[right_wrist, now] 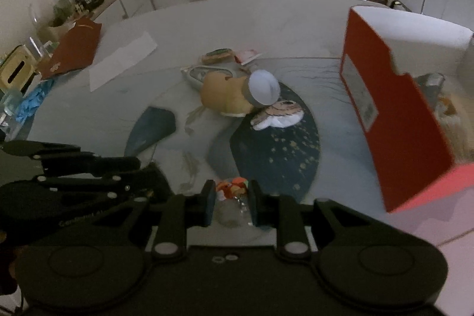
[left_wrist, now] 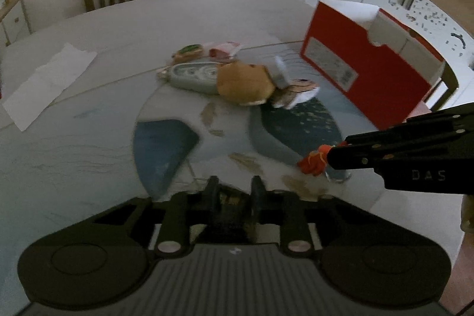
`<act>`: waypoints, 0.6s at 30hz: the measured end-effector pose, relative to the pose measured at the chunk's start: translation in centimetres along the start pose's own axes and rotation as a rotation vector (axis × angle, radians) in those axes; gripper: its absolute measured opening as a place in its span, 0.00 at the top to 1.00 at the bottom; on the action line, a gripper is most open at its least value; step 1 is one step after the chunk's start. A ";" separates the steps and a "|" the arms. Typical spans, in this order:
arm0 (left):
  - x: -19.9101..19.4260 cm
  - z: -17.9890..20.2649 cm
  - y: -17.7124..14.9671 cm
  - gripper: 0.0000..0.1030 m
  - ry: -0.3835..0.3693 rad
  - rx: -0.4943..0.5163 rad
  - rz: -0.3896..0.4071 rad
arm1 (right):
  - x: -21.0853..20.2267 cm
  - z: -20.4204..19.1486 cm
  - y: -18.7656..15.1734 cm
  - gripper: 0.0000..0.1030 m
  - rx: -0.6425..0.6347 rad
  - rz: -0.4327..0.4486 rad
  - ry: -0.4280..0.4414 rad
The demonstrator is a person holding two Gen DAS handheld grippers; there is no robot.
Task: Organize objects
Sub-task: 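Grasp the black snack bag with the left gripper while the right gripper grasps the orange plush toy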
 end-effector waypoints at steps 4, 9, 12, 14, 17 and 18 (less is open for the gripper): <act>-0.3 0.9 -0.3 0.84 -0.011 0.018 -0.001 | -1.3 1.0 -0.7 0.79 0.020 0.003 0.006; -0.4 1.2 -0.8 0.85 -0.005 0.029 -0.005 | -2.9 2.2 -1.3 0.79 0.041 0.013 0.016; -0.7 1.6 -1.2 0.83 0.012 0.043 -0.004 | -3.4 2.8 -1.6 0.79 0.050 0.015 0.017; -0.6 1.8 -1.3 0.70 0.032 0.048 -0.005 | -3.8 3.2 -1.8 0.79 0.054 0.015 0.018; -0.5 2.0 -1.3 0.24 0.053 0.042 0.006 | -4.5 3.6 -2.0 0.78 0.055 0.020 0.022; -0.5 2.1 -1.3 0.24 0.051 0.044 0.017 | -4.7 3.8 -2.0 0.78 0.056 0.022 0.024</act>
Point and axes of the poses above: each gripper's, at about its wrist camera, not at the fingertips, and x roughly the way its jaws point, z to its right, y to its top, the point moved 4 cm from there along x, roughly the way its jaws point, and after that the axes turned 4 degrees about x, right-handed, at the moved point
